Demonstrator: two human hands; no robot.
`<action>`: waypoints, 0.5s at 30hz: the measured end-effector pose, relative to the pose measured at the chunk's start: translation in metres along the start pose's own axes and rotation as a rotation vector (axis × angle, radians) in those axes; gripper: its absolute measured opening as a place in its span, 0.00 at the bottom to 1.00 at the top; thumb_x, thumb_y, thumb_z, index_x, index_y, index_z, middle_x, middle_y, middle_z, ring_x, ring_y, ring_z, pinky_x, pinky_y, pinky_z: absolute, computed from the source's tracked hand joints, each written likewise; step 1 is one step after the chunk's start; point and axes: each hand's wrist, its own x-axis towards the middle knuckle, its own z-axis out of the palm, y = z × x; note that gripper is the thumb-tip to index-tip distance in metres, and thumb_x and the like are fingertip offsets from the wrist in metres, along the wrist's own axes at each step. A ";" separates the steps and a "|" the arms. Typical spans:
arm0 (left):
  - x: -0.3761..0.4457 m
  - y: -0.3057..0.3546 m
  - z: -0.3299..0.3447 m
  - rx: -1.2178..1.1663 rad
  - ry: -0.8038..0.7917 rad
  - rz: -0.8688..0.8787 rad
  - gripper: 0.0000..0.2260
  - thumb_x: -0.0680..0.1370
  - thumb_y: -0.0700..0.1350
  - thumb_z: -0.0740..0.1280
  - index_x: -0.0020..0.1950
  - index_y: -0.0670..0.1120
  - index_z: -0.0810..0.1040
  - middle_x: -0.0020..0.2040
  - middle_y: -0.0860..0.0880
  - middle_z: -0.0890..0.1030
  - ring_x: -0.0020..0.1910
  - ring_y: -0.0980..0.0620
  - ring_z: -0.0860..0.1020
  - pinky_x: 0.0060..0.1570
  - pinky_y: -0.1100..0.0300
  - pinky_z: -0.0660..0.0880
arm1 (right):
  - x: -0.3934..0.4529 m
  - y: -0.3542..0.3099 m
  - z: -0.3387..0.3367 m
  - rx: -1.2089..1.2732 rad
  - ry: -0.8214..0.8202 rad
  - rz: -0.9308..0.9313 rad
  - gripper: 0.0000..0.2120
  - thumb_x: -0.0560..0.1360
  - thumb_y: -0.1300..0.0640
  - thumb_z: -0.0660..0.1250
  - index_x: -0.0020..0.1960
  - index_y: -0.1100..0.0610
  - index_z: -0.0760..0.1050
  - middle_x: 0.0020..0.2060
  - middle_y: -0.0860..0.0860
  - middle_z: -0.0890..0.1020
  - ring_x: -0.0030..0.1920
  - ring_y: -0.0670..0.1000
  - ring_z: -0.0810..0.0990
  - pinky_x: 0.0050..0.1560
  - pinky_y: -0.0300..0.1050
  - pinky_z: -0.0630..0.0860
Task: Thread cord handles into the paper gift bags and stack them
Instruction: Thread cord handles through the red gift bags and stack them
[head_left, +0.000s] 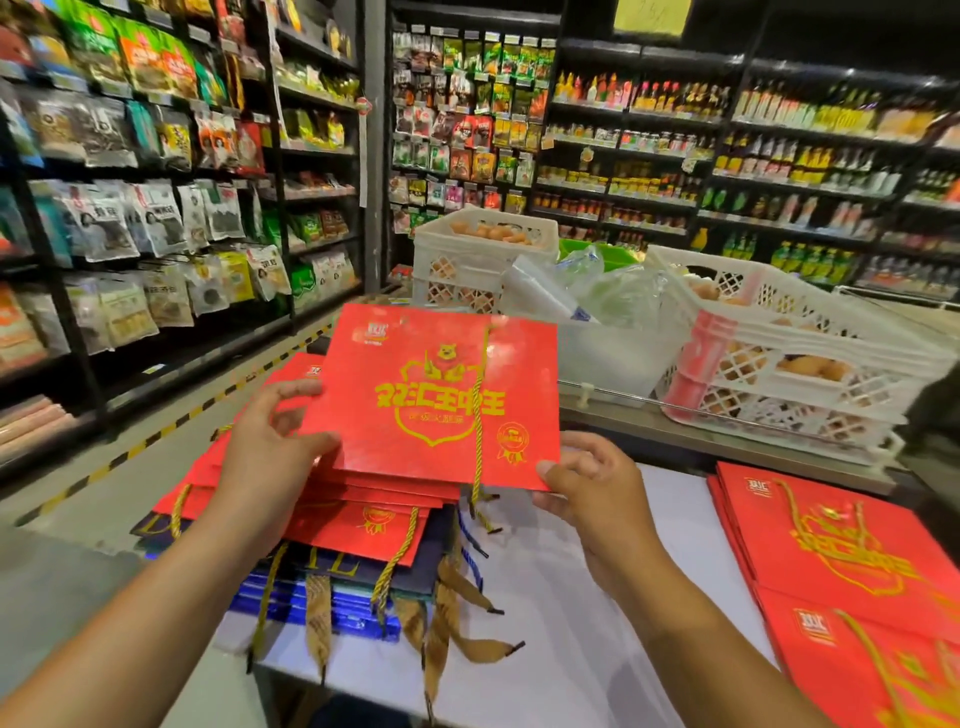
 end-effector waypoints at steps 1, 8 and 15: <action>0.000 -0.002 0.000 -0.078 -0.002 -0.031 0.28 0.72 0.27 0.72 0.56 0.61 0.80 0.60 0.38 0.83 0.54 0.38 0.83 0.51 0.45 0.78 | 0.000 0.001 0.000 0.028 -0.015 0.039 0.13 0.78 0.68 0.71 0.61 0.59 0.78 0.48 0.59 0.88 0.50 0.60 0.88 0.43 0.47 0.83; -0.010 0.023 0.017 -0.234 -0.160 0.003 0.28 0.77 0.25 0.67 0.70 0.51 0.74 0.56 0.43 0.87 0.48 0.43 0.85 0.43 0.53 0.82 | 0.000 -0.008 -0.020 0.098 -0.002 -0.044 0.13 0.80 0.69 0.67 0.62 0.58 0.77 0.50 0.60 0.87 0.47 0.59 0.87 0.39 0.49 0.83; -0.031 0.054 0.050 -0.303 -0.265 0.078 0.18 0.79 0.31 0.67 0.66 0.43 0.74 0.42 0.50 0.85 0.43 0.50 0.84 0.40 0.53 0.82 | 0.003 -0.042 -0.085 0.042 0.079 -0.159 0.16 0.82 0.69 0.62 0.61 0.54 0.81 0.50 0.53 0.87 0.40 0.49 0.82 0.33 0.43 0.74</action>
